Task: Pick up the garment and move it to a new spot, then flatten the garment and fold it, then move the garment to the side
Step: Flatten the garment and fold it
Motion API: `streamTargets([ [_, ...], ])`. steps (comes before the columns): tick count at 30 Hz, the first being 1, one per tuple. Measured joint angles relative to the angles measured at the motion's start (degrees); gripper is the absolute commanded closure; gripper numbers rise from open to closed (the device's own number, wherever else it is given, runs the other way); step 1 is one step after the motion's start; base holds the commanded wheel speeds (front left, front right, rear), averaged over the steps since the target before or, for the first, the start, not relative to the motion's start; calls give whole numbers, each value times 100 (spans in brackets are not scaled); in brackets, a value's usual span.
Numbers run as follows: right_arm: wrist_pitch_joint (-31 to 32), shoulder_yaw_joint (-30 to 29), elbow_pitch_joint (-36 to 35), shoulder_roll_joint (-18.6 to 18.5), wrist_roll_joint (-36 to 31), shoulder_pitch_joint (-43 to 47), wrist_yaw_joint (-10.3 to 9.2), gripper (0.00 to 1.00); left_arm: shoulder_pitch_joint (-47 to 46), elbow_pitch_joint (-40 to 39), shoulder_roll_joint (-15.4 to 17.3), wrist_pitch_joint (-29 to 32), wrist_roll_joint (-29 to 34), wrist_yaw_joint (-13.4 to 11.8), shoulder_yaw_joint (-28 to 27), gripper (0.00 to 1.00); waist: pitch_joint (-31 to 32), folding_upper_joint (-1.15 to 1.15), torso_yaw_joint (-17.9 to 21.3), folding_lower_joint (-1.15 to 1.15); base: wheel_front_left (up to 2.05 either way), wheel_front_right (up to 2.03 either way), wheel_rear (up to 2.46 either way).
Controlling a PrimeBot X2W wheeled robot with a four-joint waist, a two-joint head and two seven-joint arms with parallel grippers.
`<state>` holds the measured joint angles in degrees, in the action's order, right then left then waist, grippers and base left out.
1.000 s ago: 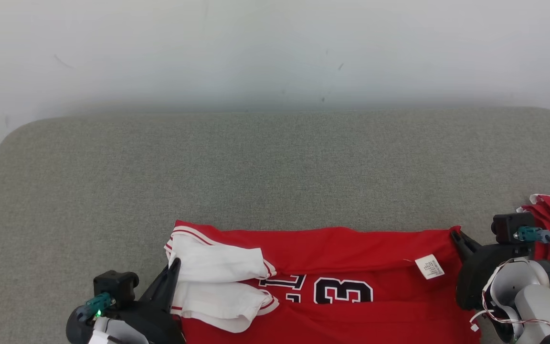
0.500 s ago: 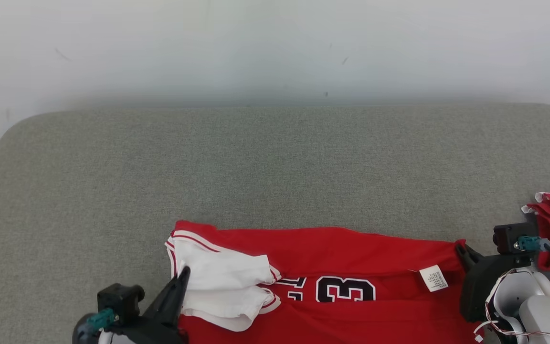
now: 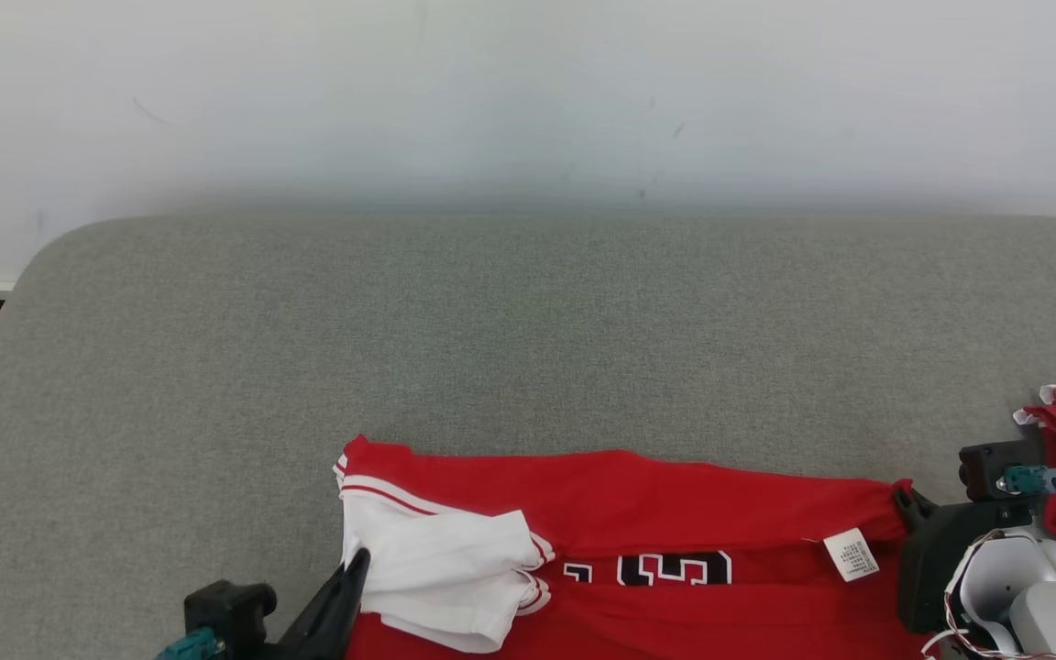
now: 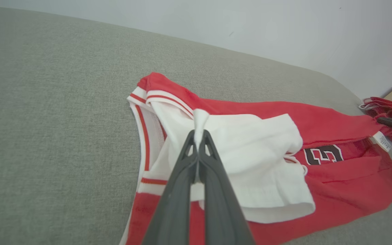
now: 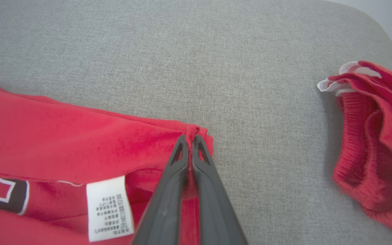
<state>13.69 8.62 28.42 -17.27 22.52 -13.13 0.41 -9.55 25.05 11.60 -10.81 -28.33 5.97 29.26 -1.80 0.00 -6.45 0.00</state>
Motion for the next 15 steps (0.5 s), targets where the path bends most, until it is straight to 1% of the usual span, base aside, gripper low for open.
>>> streamTargets([
  [2,68,21,-55,0,0,1,1,100,91,-77,27,20,-107,-42,-32,100,12,0,-16,0,0,0,0],
  [3,102,38,-74,0,0,2,1,91,136,-98,47,53,-130,-43,-36,100,15,0,-19,0,0,0,0],
  [4,141,45,-83,0,0,12,0,59,171,-121,69,109,-130,-43,-31,71,17,0,-21,0,0,0,0],
  [5,156,46,-87,0,0,44,-1,0,213,-152,77,130,-136,-43,-32,49,19,0,-23,0,0,0,0],
  [6,204,44,-92,2,1,96,-25,0,236,-159,74,203,-167,-44,-25,0,21,0,-24,0,0,0,0],
  [14,438,7,-215,32,35,249,-152,0,325,-320,158,478,-165,-141,60,0,57,0,-14,0,0,0,0],
  [15,464,-13,-243,29,55,296,-191,0,345,-338,179,497,-164,-146,52,0,74,0,-17,0,0,0,0],
])
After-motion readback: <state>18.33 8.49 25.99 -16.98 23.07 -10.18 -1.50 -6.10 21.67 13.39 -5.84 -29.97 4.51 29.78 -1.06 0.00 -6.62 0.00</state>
